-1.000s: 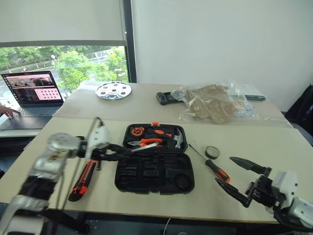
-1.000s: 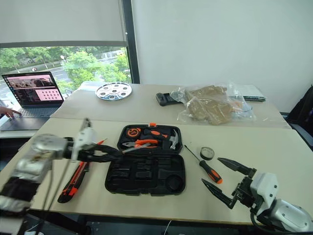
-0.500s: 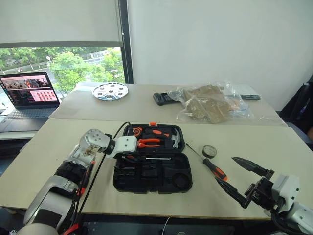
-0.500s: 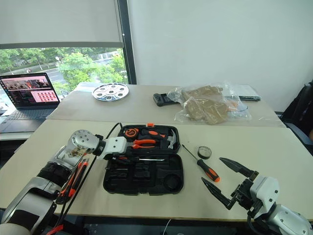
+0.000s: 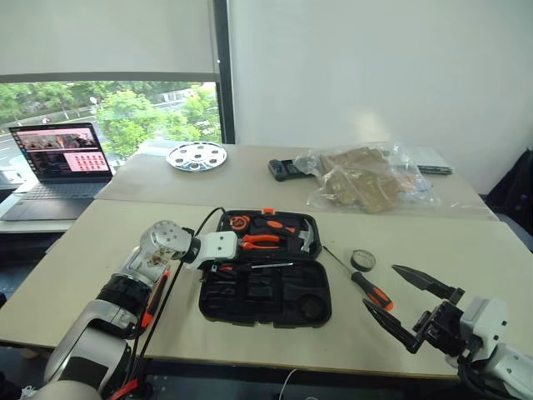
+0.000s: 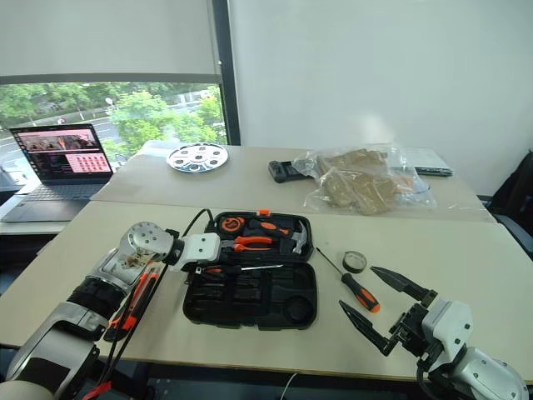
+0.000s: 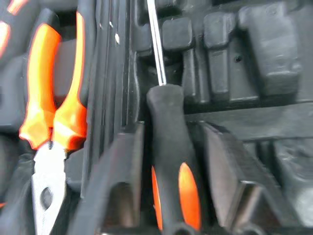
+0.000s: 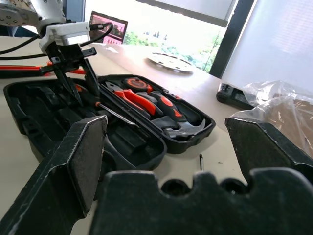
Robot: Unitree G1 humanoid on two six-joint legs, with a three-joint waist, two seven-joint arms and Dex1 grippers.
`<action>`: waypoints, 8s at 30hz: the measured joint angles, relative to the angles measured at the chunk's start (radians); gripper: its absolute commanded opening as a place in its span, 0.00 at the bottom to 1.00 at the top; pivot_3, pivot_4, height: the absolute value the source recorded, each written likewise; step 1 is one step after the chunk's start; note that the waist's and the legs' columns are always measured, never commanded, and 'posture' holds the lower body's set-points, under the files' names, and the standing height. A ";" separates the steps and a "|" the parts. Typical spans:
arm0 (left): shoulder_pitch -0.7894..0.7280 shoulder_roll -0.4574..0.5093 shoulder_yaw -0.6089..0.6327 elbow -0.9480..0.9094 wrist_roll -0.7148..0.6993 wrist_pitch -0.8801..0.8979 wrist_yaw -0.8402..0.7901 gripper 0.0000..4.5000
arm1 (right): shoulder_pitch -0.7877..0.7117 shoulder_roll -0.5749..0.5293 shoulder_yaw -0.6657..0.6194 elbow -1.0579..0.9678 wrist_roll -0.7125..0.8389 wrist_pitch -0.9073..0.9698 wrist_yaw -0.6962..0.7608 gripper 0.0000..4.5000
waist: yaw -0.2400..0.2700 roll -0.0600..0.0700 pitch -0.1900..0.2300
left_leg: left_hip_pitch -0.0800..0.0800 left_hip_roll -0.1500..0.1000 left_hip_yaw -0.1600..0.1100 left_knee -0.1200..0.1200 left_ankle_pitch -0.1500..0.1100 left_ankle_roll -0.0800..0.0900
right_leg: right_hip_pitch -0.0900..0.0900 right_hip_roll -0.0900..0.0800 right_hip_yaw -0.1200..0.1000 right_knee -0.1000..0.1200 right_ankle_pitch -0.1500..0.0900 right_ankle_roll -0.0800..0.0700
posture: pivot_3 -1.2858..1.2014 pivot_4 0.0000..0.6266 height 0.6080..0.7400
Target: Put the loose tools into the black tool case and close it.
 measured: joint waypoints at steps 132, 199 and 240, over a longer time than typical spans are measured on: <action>0.868 0.168 0.622 -0.587 -0.645 0.259 0.029 1.00 | -1.078 -0.190 0.825 0.467 -0.478 0.620 0.355 0.23 | -0.022 0.007 0.002 | -0.018 0.003 -0.004 0.002 -0.001 -0.006 | -0.016 -0.002 -0.019 0.001 -0.002 -0.007 | 0.52 0.24 1.00; 1.226 0.094 1.127 -0.403 -0.661 0.304 0.307 1.00 | -0.467 -0.006 0.139 0.362 0.014 0.163 0.372 0.99 | -0.019 0.003 0.000 | -0.015 0.005 -0.006 -0.004 -0.001 -0.008 | -0.015 -0.005 -0.019 -0.002 0.002 -0.010 | 0.52 0.24 1.00; -0.052 0.140 0.441 0.521 -0.287 0.100 -0.027 0.10 | -0.231 -0.059 0.045 0.052 0.094 0.257 0.069 1.00 | -0.021 -0.006 0.004 | -0.019 0.002 -0.008 -0.004 0.016 -0.012 | -0.016 0.001 -0.022 0.001 0.008 -0.016 | 0.52 0.24 1.00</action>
